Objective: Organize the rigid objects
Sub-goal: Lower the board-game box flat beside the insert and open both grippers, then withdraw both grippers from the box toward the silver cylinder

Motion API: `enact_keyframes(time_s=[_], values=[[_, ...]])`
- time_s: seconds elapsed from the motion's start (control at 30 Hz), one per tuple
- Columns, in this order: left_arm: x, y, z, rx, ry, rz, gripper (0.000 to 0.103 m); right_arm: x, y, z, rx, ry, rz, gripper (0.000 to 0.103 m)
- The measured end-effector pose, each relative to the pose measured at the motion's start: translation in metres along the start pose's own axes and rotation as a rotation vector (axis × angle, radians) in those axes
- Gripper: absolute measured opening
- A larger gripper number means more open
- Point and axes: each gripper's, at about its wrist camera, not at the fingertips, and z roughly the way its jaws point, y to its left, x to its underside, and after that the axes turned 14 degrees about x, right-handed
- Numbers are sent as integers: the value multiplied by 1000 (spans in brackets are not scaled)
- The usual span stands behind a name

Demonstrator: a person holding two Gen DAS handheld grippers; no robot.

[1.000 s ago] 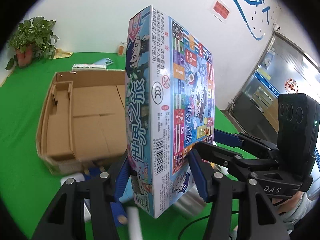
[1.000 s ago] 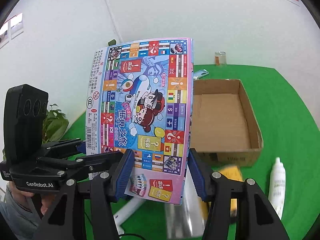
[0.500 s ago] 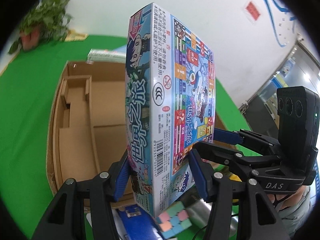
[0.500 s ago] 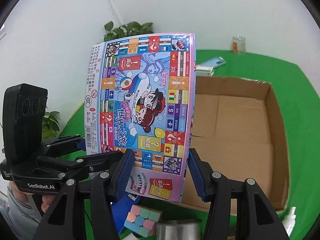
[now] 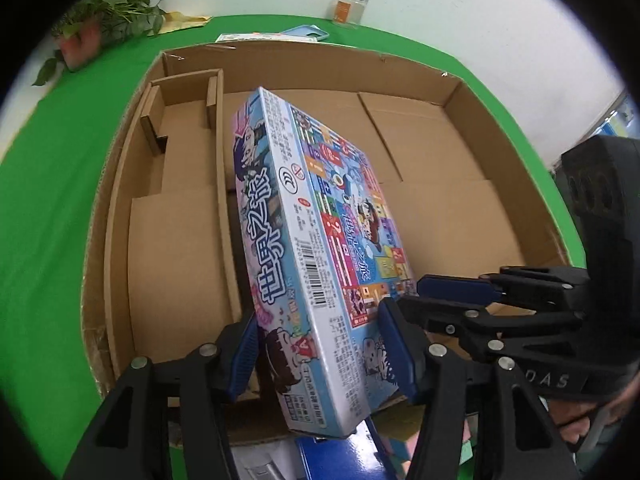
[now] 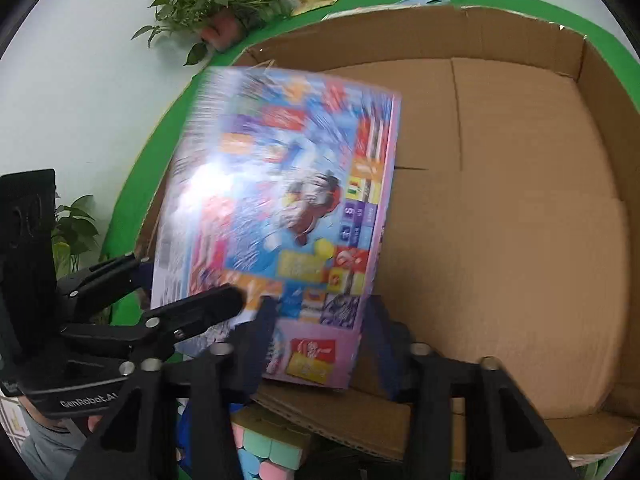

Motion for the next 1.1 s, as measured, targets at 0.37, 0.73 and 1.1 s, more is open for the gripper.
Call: enact_keyframes(time_s=[0.37, 0.73, 1.1], values=[[49, -30, -59, -95, -194, 104, 56, 16, -38, -20, -19, -30, 69, 30], [69, -34, -29, -13, -156, 128, 56, 20, -135, -82, 252, -128, 121, 32], [72, -17, -29, -26, -162, 90, 56, 69, -141, -62, 358, -13, 60, 7]])
